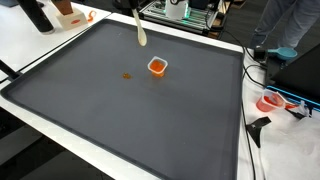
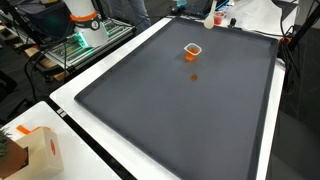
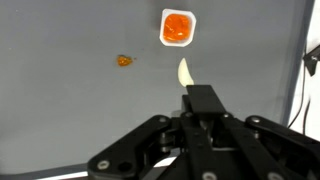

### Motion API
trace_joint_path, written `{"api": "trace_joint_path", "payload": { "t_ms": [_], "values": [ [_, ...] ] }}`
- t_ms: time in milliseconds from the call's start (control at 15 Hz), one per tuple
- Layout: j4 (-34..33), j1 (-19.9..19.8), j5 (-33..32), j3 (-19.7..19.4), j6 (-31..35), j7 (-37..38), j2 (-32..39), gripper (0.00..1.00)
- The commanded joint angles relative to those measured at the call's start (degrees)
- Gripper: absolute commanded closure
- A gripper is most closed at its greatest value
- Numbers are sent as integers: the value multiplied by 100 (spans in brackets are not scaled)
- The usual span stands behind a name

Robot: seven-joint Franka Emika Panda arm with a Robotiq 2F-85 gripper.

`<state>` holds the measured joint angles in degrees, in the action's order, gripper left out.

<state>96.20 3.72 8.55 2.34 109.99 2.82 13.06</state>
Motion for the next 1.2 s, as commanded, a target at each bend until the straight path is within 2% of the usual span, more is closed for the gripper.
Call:
{"api": "trace_joint_path", "payload": {
  "t_ms": [0, 133, 733, 1133],
  "values": [
    [216, -184, 564, 94, 34, -627, -16, 97],
    [353, -194, 689, 84, 32, -710, -36, 97],
    [1112, -130, 518, 25, 302, -417, -113, 97],
    [1462, -118, 531, 31, 881, -336, -51, 97]
  ]
}}
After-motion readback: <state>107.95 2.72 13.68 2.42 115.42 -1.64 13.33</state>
